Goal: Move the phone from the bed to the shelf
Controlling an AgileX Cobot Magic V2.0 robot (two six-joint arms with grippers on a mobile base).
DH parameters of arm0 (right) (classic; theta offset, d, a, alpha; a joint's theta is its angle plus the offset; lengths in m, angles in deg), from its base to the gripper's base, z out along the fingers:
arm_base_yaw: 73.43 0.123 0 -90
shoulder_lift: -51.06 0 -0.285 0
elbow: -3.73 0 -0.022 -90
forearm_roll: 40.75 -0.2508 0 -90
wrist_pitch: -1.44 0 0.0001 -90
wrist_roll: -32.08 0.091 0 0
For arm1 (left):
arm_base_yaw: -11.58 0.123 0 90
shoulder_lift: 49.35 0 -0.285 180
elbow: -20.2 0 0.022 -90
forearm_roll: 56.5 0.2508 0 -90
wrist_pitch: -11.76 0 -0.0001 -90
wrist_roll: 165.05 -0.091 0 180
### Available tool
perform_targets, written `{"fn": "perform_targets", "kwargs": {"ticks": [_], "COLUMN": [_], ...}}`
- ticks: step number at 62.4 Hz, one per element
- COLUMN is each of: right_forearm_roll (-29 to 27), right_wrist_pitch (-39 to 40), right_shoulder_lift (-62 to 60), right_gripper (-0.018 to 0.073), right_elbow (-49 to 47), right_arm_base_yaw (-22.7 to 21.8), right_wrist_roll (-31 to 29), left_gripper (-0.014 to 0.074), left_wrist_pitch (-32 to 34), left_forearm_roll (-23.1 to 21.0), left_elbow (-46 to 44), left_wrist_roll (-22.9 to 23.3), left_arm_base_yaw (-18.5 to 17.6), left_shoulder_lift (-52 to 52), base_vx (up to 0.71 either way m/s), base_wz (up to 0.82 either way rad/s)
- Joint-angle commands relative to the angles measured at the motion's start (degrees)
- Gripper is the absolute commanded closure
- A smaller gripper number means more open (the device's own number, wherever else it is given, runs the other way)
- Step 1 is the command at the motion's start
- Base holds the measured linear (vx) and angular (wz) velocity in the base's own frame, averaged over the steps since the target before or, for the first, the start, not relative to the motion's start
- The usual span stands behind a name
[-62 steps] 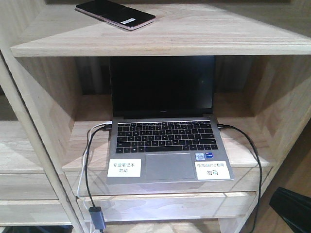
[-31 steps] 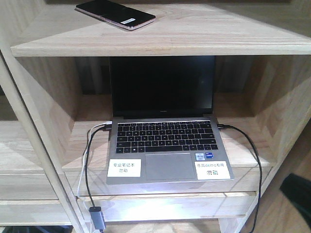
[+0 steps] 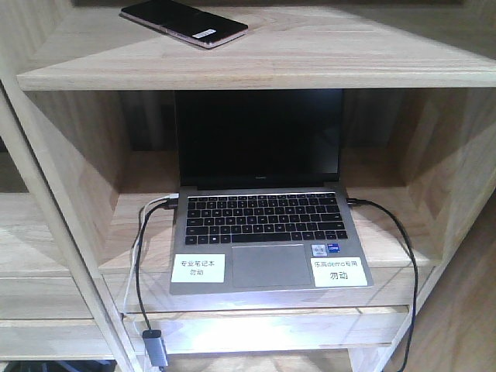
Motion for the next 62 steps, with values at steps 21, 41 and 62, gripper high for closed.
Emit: {"fn": "perform_targets", "kwargs": {"ticks": [21,41,62], "right_forearm_roll": [1.1,-1.2,-1.4], "right_wrist_pitch": [5.0,12.3,23.0], "right_shoulder_lift": [0.6,-2.4,-12.8], "right_gripper": [0.0564,0.0564,0.0564], "right_elbow": [-1.6,2.7,20.5], "right_arm_base_yaw": [-3.9,-14.4,-14.9], "right_wrist_roll": [-5.6,-9.2,0.9], "left_gripper": [0.0595,0.0595,0.0595], "left_wrist_pitch": [4.1,4.1,4.1], "left_forearm_roll": [-0.5,-0.5,-0.5], "left_elbow": [-1.2,-1.2,-1.2], "left_wrist_roll": [0.3,0.3,0.3], "left_arm_base_yaw": [-0.2,-0.2,-0.2], "left_shoulder_lift": [0.8,0.8,0.8], "base_vx": [0.0,0.0,0.0], "base_wz": [0.0,0.0,0.0]}}
